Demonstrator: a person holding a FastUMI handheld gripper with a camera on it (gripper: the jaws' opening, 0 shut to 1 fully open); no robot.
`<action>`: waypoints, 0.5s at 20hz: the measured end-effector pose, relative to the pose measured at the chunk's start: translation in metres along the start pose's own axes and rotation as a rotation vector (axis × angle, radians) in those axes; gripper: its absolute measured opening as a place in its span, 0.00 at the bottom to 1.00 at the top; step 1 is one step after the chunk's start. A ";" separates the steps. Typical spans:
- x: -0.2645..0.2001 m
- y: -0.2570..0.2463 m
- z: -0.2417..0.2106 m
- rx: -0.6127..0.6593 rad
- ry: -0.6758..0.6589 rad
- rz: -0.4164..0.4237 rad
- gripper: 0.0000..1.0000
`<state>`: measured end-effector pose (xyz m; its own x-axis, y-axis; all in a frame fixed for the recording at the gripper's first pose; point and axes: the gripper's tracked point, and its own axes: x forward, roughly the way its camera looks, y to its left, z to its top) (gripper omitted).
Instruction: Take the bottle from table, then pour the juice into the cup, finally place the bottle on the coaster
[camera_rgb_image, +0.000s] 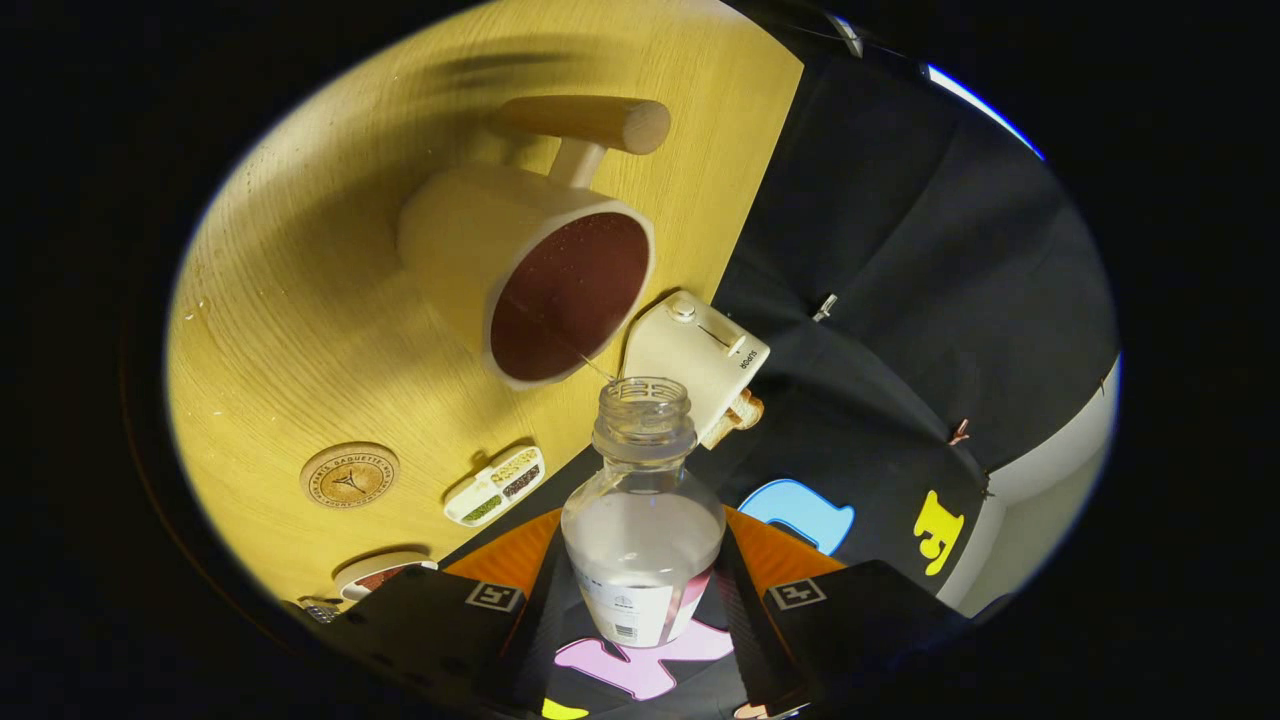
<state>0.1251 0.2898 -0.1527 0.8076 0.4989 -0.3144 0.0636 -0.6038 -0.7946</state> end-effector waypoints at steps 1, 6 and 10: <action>-0.002 0.000 0.001 0.003 0.003 0.004 0.74; -0.011 -0.002 -0.011 0.121 0.053 0.028 0.74; -0.027 -0.016 -0.025 0.328 0.114 0.032 0.74</action>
<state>0.1171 0.2706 -0.1185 0.8679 0.3989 -0.2961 -0.1392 -0.3768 -0.9158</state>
